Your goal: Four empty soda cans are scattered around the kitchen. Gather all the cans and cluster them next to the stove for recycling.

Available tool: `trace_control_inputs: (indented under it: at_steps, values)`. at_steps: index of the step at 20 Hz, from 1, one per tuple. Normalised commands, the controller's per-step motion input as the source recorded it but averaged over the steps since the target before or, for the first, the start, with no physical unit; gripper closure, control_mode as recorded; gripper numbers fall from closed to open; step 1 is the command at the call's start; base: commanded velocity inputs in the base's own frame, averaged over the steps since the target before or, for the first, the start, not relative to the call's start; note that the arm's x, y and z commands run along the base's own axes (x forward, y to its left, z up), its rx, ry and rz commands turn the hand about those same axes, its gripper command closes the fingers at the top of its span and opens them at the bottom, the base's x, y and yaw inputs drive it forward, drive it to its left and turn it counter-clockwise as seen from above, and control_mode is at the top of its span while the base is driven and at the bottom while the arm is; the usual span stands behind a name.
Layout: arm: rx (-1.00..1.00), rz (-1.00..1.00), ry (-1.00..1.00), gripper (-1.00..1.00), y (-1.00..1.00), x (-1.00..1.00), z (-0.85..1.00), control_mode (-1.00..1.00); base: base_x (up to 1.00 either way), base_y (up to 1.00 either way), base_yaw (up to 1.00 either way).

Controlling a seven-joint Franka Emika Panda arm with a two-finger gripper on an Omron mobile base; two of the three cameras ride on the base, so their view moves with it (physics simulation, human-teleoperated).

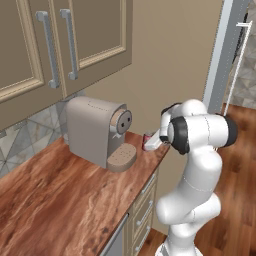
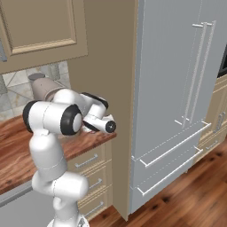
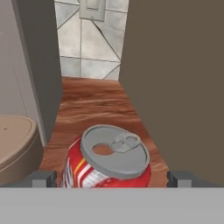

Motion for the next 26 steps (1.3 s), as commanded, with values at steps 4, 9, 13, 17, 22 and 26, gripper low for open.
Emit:
trace_control_inputs:
  at_steps: [4, 9, 13, 17, 22, 26]
  values:
    - [0.00, 0.00, 0.01, 1.00, 0.08, 0.01, -0.06, -1.00, 0.00, 0.00, 0.00]
    - [0.00, 0.00, 0.01, 1.00, 0.13, 0.01, -0.04, -1.00, 0.00, 0.00, 0.00]
    - [0.00, 0.00, 0.00, 1.00, 0.03, 0.01, 0.00, -1.00, 0.00, 0.00, 0.00]
    - [0.00, 0.00, 0.00, 1.00, 0.00, 0.00, 0.00, -1.00, 0.00, 0.00, 0.00]
    - [0.00, 0.00, -0.01, 1.00, 0.00, -0.09, 0.02, -1.00, 0.00, 0.00, 0.00]
    - [0.00, 0.00, -0.01, 1.00, 0.00, -0.27, 0.22, -1.00, 0.00, 0.00, 0.00]
